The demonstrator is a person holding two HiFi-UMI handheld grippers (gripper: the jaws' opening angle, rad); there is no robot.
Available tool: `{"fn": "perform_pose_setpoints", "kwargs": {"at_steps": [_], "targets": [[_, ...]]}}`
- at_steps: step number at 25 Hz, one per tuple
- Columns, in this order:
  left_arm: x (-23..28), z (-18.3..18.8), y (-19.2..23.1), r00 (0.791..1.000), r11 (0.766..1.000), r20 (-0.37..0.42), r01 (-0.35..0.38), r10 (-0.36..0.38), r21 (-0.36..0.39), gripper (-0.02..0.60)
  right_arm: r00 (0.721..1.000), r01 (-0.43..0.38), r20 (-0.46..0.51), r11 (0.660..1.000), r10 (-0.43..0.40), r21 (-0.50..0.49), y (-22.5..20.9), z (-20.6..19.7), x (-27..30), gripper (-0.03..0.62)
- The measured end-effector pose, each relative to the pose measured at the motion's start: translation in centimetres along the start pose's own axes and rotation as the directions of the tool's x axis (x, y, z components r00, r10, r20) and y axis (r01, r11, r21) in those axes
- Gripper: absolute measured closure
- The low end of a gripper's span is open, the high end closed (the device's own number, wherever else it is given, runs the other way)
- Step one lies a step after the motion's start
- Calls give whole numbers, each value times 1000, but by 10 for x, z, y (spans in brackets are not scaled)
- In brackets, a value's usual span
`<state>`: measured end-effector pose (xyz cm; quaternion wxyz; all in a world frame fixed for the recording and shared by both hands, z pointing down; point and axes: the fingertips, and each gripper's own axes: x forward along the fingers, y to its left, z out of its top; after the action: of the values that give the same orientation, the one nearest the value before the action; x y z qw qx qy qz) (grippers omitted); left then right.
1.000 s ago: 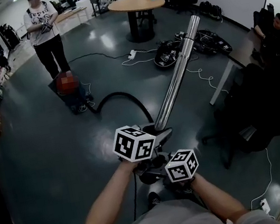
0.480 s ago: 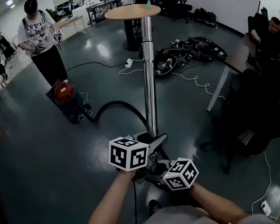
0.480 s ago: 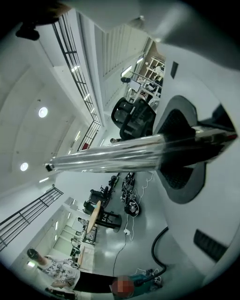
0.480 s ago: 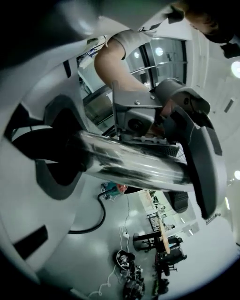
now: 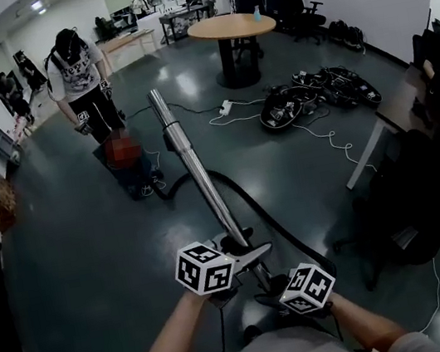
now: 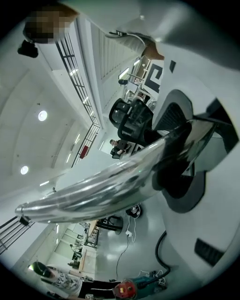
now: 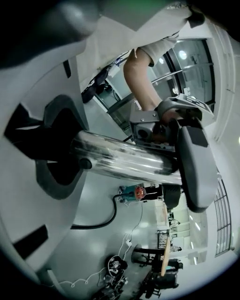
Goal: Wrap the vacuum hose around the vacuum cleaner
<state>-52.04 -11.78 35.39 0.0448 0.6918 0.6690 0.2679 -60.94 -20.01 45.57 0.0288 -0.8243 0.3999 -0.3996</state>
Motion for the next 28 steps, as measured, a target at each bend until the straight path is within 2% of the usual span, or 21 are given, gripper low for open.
{"fn": "perform_pose_setpoints", "kwargs": {"at_steps": [5, 11, 14, 17, 21, 24, 26, 28], "targets": [[-7, -10, 14, 999, 999, -42, -20, 22, 50, 256, 991, -82, -107, 995, 76, -54, -13, -17, -7, 454], [-29, -22, 23, 990, 997, -121, -64, 68, 37, 249, 961, -195, -225, 971, 162, -136, -22, -21, -14, 454], [-42, -29, 25, 980, 994, -164, -106, 110, 31, 249, 943, -252, -266, 950, 199, -185, -24, -19, -18, 454], [-57, -43, 32, 959, 983, -221, -165, 179, 78, 249, 929, -280, -314, 929, 198, -241, -37, -21, -14, 456], [-73, -49, 36, 923, 953, -247, -265, 294, 145, 249, 899, -316, -391, 910, 196, -270, -65, -31, -18, 456], [-71, -39, 34, 888, 913, -252, -328, 385, 241, 250, 876, -337, -442, 901, 193, -274, -86, -38, -23, 454], [-64, -28, 31, 865, 881, -256, -341, 431, 329, 250, 858, -352, -479, 890, 184, -289, -98, -39, -29, 454], [-49, -18, 29, 843, 846, -281, -317, 458, 429, 250, 841, -370, -511, 878, 177, -305, -108, -35, -37, 454]]}}
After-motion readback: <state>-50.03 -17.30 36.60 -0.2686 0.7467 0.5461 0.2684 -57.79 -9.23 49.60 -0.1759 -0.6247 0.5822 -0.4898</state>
